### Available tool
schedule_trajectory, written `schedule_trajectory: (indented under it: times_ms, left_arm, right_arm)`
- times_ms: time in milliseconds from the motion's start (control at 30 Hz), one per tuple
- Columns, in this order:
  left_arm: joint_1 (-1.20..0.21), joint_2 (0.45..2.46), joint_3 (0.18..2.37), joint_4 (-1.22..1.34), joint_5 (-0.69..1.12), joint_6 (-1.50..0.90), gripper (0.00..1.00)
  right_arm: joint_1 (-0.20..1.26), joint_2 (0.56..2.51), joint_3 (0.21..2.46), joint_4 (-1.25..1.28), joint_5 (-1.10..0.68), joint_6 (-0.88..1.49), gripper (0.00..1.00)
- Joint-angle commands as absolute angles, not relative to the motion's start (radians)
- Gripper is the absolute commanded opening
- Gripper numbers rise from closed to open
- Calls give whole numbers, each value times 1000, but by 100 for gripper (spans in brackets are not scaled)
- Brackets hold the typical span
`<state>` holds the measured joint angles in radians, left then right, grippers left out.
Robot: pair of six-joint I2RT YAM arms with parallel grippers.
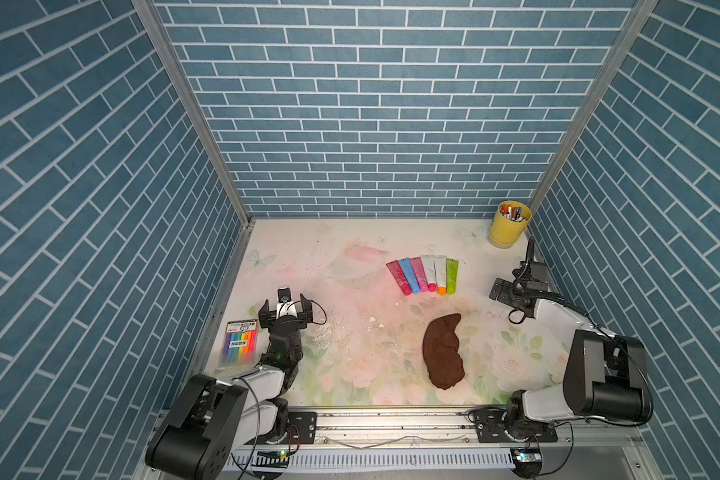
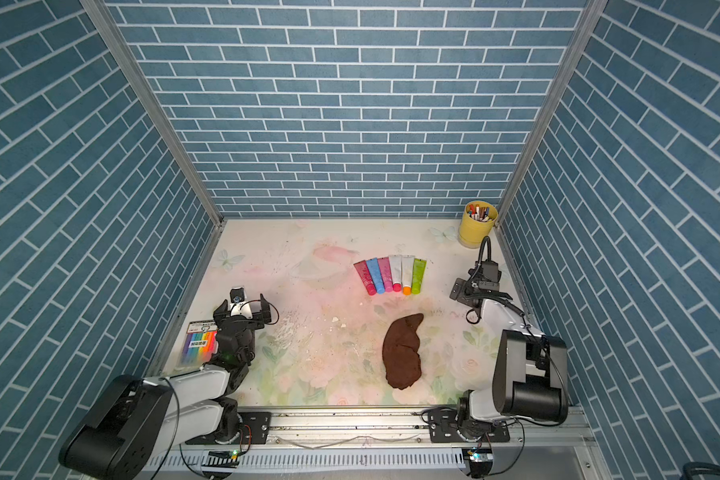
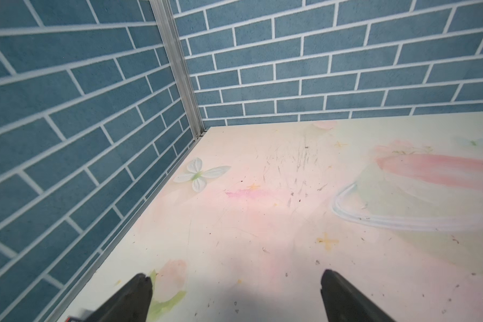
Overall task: Wipe the surface of the toothpaste tube
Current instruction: Reset both arms
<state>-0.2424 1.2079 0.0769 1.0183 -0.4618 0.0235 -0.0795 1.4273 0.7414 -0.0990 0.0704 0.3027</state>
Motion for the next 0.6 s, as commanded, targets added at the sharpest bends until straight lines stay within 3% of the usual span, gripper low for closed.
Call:
schedule_trajectory:
  times_ms: [0,133,200,333,567]
  left_arm:
    - [-174,1266,109,1215,-284,9,100]
    - [-113,1303,120,1254,-212,17,100]
    - [-69,1381,80,1408,-202,-15,100]
    - [-15,1523,95,1521,-125,-45,100]
    - [-17,1511,103,1486,-143,-52,100]
  right_arm:
    - [-82,1412,674,112,103,224,99]
    - [-91,1428,581,317,51,206,99]
    - [-92,1433,549,411,31,200,99]
    - [-96,1463,578,393,9,177,99]
    - [-101,1423,517,480,47,171,99]
